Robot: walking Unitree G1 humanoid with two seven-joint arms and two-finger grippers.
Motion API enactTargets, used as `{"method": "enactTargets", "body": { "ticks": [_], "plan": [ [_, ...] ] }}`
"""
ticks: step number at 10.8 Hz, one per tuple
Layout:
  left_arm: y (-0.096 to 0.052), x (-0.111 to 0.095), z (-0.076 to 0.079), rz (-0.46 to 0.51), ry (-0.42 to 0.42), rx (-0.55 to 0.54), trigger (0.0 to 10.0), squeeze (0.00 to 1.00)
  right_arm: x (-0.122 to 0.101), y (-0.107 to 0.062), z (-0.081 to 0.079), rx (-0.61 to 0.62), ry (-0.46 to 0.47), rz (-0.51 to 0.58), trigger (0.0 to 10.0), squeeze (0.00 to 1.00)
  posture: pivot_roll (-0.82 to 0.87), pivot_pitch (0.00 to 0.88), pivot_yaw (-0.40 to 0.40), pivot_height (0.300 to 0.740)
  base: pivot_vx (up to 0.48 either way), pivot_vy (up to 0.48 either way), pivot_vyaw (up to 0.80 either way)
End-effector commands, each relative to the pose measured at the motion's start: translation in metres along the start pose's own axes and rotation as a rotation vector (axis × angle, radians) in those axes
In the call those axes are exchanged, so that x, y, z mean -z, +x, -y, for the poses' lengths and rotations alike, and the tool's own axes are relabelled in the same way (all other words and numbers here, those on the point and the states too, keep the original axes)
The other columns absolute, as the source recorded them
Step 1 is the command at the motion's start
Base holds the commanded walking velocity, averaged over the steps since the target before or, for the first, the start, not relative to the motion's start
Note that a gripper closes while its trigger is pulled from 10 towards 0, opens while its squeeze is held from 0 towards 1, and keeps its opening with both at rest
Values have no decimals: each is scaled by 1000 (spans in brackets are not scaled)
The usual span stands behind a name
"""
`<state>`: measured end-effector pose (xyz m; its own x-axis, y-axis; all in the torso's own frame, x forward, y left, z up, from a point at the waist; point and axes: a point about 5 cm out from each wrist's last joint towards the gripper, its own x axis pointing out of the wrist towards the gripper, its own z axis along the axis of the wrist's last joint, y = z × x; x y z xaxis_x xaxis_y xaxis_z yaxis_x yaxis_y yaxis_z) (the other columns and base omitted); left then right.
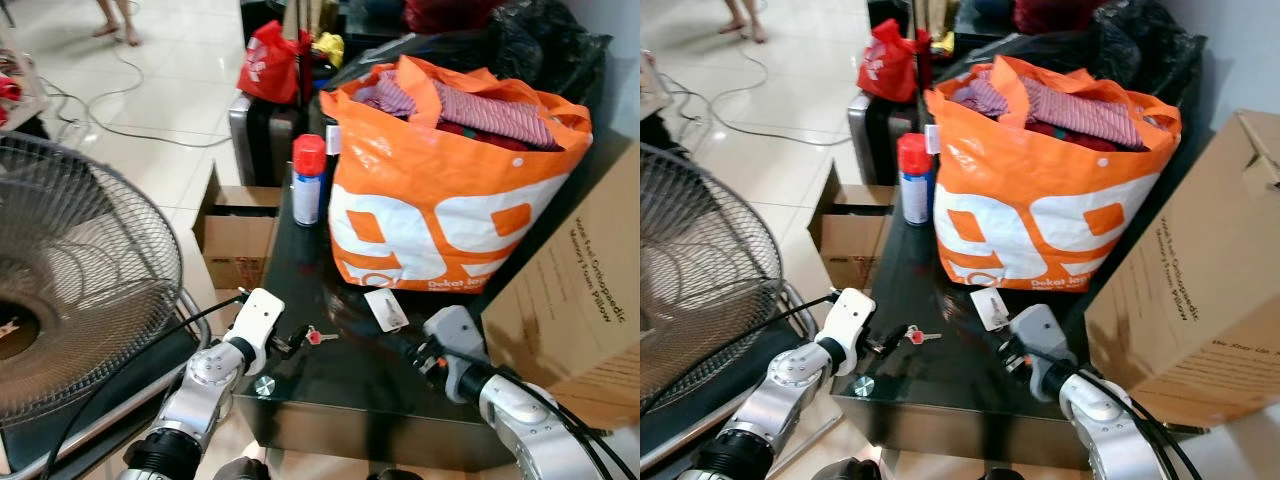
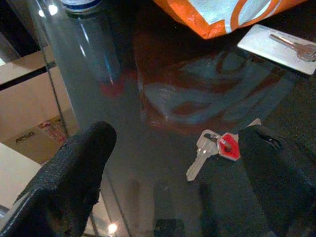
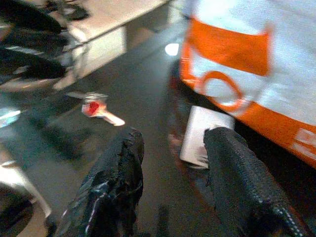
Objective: Hang keys on a hook
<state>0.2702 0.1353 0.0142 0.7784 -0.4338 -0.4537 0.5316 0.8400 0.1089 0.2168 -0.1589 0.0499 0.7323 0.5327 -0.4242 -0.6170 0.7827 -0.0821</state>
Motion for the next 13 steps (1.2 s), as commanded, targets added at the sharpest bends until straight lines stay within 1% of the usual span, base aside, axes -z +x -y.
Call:
{"method": "enactTargets", "body": {
  "ticks": [1, 2, 3, 5, 6, 7, 8, 10, 11, 12, 13],
  "plan": [
    [-2, 8, 2, -25, -7, -4, 10000, 0, 1, -3, -5, -55, -13, -14, 10000, 0, -171, 37, 2, 740, 0, 0, 0],
    [-2, 12, 6, -41, -5, 11, 10000, 0, 5, -3, -11, -125, -50, -40, 10000, 0, -167, 40, -3, 740, 0, 0, 0],
    [-1, 15, 9, -61, -8, 31, 10000, 0, 7, -2, -15, -152, -53, -46, 10000, 0, -163, 40, -8, 740, 0, 0, 0],
    [1, 17, 10, -73, -1, 44, 10000, 0, 6, -2, -17, -163, -49, -42, 10000, 0, -161, 39, -13, 740, 0, 0, 0],
    [7, 14, 5, -70, -1, 38, 10000, 0, 5, -1, -16, -153, -48, -38, 10000, 0, -169, 43, -17, 740, 0, 0, 0],
    [10, 10, 5, -56, -14, 53, 10000, 0, 4, -2, -15, -146, -49, -37, 10000, 0, -175, 48, -16, 740, 0, 0, 0],
    [19, 6, 11, -74, -14, 96, 10000, 0, 5, -5, -15, -144, -52, -42, 10000, 0, -195, 67, -14, 740, 0, 0, 0],
    [24, 11, 19, -123, -21, 128, 10000, 0, 7, -10, -16, -146, -56, -56, 10000, 0, -214, 80, -5, 740, 0, 0, 0],
    [26, 13, 23, -137, -37, 147, 10000, 0, 8, -12, -17, -146, -58, -59, 10000, 0, -224, 88, -2, 740, 0, 0, 0],
    [29, 10, 30, -128, -53, 182, 10000, 0, 7, -15, -17, -141, -58, -62, 10000, 0, -230, 95, 0, 740, 0, 0, 0],
    [30, 9, 32, -128, -50, 192, 10000, 0, 7, -15, -18, -140, -57, -62, 10000, 0, -231, 96, 2, 740, 0, 0, 0]
  ]
}}
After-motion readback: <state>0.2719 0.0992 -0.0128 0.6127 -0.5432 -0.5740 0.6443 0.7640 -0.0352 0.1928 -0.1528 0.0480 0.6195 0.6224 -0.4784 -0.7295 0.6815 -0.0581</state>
